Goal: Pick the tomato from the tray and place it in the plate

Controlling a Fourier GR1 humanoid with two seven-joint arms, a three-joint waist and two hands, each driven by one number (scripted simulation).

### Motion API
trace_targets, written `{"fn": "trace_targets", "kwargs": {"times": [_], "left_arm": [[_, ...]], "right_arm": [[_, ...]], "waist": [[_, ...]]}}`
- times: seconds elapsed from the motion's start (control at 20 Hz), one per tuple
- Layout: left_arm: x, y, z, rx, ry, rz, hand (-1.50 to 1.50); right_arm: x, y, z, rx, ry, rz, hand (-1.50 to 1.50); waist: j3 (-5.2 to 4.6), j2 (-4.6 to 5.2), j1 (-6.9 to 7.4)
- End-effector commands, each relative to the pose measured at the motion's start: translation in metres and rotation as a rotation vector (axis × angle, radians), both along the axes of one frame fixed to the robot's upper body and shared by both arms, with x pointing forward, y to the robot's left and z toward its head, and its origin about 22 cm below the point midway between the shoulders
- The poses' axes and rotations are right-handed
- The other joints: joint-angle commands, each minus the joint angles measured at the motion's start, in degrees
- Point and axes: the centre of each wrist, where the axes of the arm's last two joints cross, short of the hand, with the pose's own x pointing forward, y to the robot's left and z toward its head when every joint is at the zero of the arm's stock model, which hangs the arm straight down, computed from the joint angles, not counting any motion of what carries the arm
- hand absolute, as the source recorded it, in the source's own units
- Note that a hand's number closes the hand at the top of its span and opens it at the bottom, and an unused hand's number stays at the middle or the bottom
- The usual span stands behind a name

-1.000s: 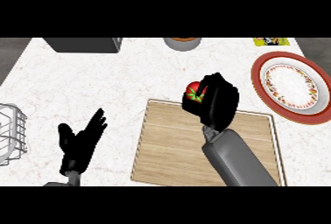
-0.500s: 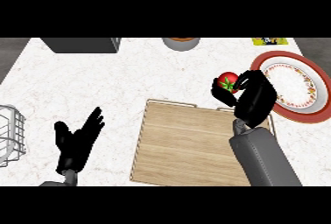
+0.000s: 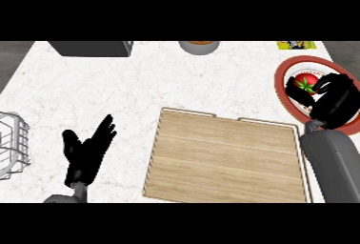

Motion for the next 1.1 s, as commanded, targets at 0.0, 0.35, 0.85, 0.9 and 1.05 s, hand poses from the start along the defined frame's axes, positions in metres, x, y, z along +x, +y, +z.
{"fn": "trace_targets", "kwargs": {"times": [0.0, 0.35, 0.85, 0.9, 1.05], "left_arm": [[0.006, -0.003, -0.001, -0.009, 0.001, -0.024, 0.00], [-0.002, -0.026, -0.004, 0.007, -0.018, -0.045, 0.00], [0.003, -0.009, -0.001, -0.001, -0.029, -0.058, 0.00], [0.005, -0.009, 0.000, -0.010, -0.018, -0.056, 0.00], [0.005, -0.009, 0.000, 0.007, -0.045, -0.068, 0.00]], "right_arm": [[0.013, -0.055, 0.015, 0.016, -0.038, -0.055, 1.50], [0.017, -0.097, 0.000, 0.009, -0.042, -0.070, 1.50], [-0.004, -0.158, -0.018, 0.211, 0.345, -0.005, -1.50], [-0.001, -0.166, -0.004, 0.230, 0.329, 0.031, -1.50], [0.002, -0.157, -0.012, 0.247, 0.267, 0.092, -1.50]], "waist": [[0.06, 0.25, 0.51], [0.17, 0.53, 1.42], [0.30, 1.29, 3.39], [0.35, 1.41, 3.42], [0.41, 1.53, 3.55]]}}
